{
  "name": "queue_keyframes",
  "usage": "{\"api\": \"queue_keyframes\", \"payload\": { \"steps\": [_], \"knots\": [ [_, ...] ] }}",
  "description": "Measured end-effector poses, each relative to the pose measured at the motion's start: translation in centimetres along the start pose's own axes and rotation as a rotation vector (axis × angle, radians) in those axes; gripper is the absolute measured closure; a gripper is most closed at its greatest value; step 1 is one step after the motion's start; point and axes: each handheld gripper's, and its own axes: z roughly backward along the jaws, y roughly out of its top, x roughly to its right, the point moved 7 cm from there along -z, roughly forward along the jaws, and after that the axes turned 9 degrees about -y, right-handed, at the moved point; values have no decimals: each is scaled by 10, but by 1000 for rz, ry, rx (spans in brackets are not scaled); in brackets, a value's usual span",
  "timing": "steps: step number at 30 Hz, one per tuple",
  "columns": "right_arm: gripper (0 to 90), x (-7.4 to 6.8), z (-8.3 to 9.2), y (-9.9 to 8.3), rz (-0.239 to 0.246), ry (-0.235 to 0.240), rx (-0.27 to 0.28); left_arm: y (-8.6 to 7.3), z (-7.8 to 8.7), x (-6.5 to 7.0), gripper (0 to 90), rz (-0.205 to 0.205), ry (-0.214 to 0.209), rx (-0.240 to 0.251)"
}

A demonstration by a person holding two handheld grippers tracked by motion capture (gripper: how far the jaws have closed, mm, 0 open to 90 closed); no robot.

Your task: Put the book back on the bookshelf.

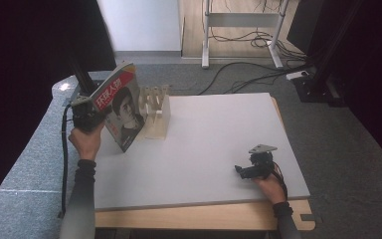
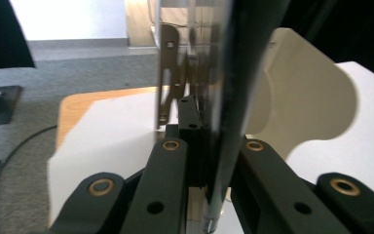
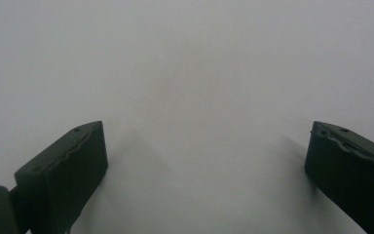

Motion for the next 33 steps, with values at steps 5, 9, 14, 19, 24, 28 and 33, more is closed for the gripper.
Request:
{"api": "queue_keyframes", "payload": {
  "steps": [5, 9, 14, 19, 24, 28, 33],
  "knots": [
    [14, 0, 0, 0, 0, 0, 0, -1, 1, -4, 777, 4, -18, -4],
    [21, 0, 0, 0, 3, 1, 2, 0, 5, -7, 603, 6, -9, -11],
    [22, 0, 0, 1, 4, 2, 3, -1, 10, -4, 398, -24, -20, -27],
    [22, 0, 0, 1, 4, 1, 3, -2, 13, 2, 227, -45, -13, -51],
    [23, 0, 0, 1, 3, 2, 3, -5, 19, 9, 139, -61, -32, -67],
    [23, 0, 0, 1, 3, 2, 3, -9, 23, 14, 56, -76, -45, -93],
    [24, 0, 0, 1, 4, 2, 3, -14, 32, 21, 4, -99, -39, -113]
  ]
}}
